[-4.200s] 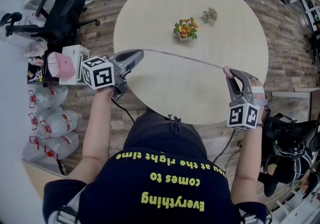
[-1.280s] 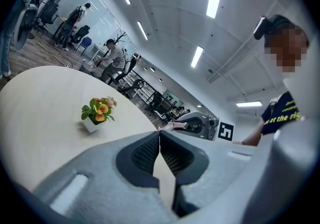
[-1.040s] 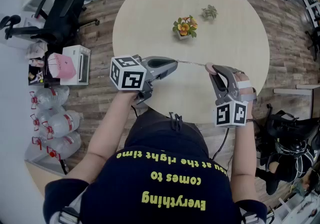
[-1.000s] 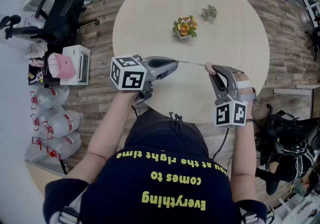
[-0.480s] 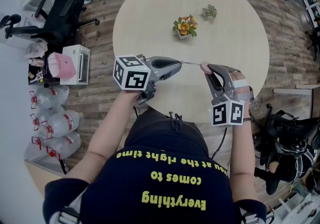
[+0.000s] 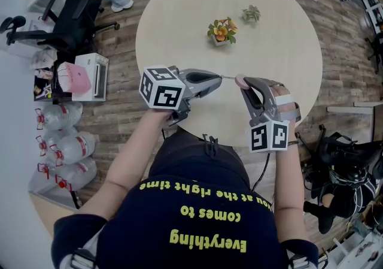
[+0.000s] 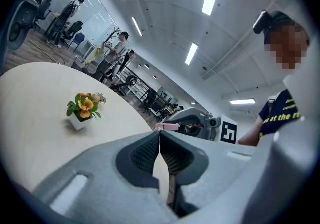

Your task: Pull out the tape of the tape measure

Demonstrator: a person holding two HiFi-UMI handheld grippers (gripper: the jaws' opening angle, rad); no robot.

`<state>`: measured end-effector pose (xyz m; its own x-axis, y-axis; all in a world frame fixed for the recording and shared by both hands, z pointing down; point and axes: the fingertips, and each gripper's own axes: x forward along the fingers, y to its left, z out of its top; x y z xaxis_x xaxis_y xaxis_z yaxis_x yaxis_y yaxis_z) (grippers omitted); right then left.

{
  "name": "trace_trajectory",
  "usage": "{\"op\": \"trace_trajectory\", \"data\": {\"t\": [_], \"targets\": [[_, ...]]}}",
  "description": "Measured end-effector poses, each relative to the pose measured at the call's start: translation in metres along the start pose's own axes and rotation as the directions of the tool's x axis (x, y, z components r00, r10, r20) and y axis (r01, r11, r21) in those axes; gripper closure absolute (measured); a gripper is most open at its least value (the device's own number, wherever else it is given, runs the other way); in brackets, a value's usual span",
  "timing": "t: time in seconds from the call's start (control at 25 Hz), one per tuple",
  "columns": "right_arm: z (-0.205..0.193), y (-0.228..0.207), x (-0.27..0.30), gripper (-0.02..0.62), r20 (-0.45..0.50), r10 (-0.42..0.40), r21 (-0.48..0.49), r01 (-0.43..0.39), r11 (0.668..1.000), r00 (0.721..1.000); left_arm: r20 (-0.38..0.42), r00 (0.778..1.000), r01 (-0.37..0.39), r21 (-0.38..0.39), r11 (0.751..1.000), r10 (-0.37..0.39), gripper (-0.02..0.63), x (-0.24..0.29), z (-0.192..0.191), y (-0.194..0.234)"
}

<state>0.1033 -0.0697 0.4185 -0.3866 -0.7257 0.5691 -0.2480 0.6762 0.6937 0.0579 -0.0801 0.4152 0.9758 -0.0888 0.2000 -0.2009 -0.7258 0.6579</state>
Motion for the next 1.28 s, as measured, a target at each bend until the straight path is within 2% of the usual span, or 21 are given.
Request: {"op": "trace_trajectory", "data": {"t": [0.72, 1.28], "targets": [[0.021, 0.008, 0.002, 0.512, 0.037, 0.013, -0.019, -0.012, 1.0, 0.999, -0.02, 0.999, 0.027, 0.002, 1.0, -0.027, 0.6, 0.006, -0.006, -0.01], [0.021, 0.012, 0.005, 0.512, 0.043, 0.023, -0.019, -0.022, 1.0, 0.999, -0.029, 0.999, 0.03, 0.005, 1.0, -0.03, 0.597, 0.01, -0.007, -0.008]]}}
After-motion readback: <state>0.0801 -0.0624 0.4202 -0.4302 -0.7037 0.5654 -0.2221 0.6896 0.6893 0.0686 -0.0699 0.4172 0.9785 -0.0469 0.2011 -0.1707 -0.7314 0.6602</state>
